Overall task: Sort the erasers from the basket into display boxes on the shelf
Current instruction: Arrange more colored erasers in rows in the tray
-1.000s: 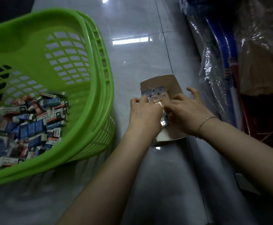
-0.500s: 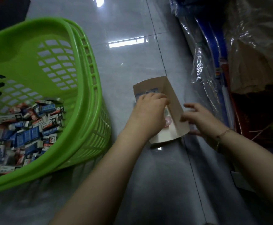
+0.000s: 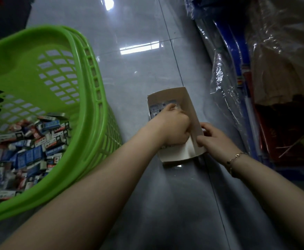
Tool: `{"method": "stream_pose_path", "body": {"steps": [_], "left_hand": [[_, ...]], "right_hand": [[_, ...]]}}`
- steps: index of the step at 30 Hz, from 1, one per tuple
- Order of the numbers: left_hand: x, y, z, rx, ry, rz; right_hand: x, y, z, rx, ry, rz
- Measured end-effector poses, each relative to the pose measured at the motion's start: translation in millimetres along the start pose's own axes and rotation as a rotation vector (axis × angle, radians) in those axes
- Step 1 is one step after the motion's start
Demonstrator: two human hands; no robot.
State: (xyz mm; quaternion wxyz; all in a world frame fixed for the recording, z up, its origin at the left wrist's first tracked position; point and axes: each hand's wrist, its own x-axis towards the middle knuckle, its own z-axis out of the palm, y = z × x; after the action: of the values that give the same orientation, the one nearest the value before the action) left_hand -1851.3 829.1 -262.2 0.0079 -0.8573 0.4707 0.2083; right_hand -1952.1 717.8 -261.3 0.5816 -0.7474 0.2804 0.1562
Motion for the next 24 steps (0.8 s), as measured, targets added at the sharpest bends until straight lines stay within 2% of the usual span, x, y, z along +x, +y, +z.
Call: {"method": "stream_pose_path", "body": {"steps": [5,9,13,19,21,24], "left_hand": [[1.5,-12.2,-5.2,-0.043,0.243,-0.161],[7.4,-15.5,-7.4,0.03,0.214,-0.21],[9.7,-15.0,-6.5,0.056,0.239,-0.207],[-5.1,-17.1,-9.0,-0.115,0.231,-0.2],[-18.6,-14.7,-9.0,-0.222,0.38,-0.256],[-43.4,3.6,-10.5,-0.435,0.648,-0.462]], "right_hand": [[3.1,3.2,0.8,0.041,0.016,-0.002],[6.0,6.7,3.1,0.002,0.036,-0.029],[7.3,9.1,5.9,-0.144,0.07,-0.089],[12.8,10.4,5.8,-0.201,0.087,-0.087],[14.0,9.3,4.8,-0.197,0.123,-0.111],[9.1,-0.3,2.5,-0.245,0.201,-0.148]]}}
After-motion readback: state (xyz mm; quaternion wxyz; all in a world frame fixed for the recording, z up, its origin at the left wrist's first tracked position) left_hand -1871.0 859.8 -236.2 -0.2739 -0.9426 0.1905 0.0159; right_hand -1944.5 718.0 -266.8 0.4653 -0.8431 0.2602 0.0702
